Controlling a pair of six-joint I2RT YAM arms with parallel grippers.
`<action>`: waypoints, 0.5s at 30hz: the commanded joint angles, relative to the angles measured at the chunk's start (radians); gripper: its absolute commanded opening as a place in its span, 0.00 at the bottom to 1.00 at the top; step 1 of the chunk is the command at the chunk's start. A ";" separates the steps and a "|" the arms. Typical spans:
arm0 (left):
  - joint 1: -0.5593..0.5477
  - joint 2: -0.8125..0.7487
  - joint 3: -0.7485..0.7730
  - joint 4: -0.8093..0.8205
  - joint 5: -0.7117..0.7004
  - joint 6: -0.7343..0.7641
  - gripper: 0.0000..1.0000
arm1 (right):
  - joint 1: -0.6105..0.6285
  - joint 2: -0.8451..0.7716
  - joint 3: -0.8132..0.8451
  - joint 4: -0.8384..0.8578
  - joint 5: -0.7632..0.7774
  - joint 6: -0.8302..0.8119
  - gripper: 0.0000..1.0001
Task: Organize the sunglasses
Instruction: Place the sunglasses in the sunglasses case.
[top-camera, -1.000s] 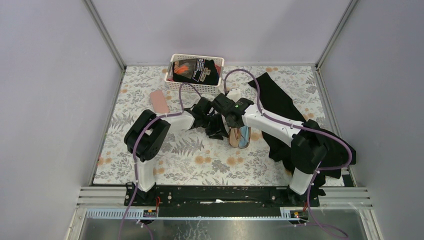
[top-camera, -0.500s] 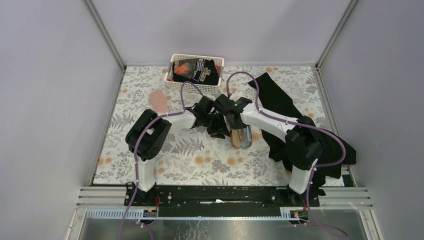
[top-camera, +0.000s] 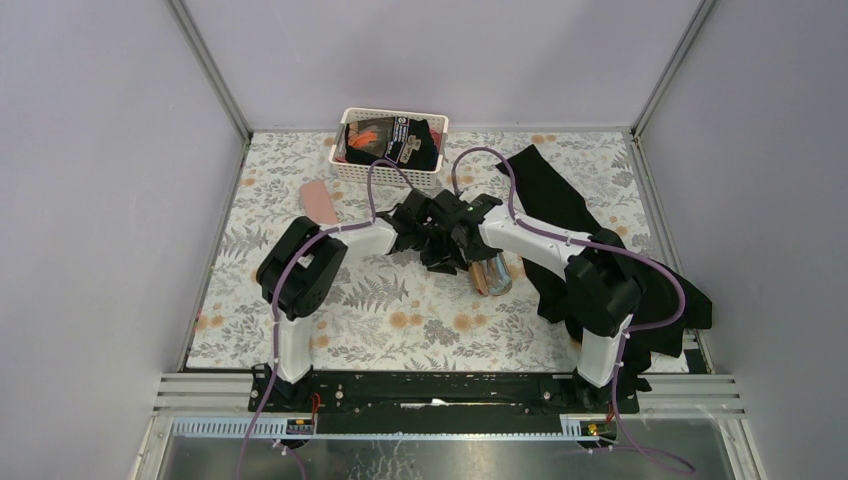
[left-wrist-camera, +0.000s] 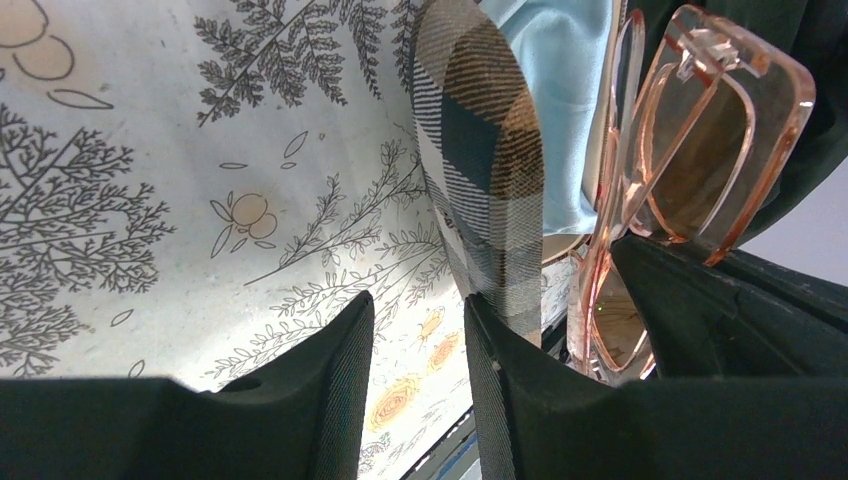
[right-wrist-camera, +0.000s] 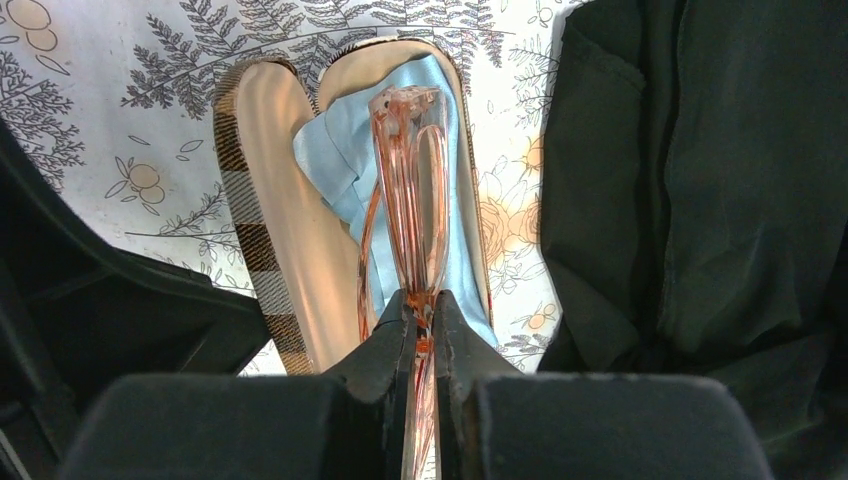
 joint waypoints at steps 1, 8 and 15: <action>-0.008 0.027 0.038 0.030 0.016 -0.005 0.43 | -0.007 -0.012 0.032 -0.032 -0.007 -0.081 0.05; -0.009 0.031 0.052 0.025 0.015 -0.006 0.43 | -0.010 -0.013 0.045 -0.047 -0.034 -0.162 0.05; -0.009 0.036 0.068 0.018 0.015 -0.006 0.43 | -0.037 -0.001 0.045 -0.048 -0.089 -0.196 0.05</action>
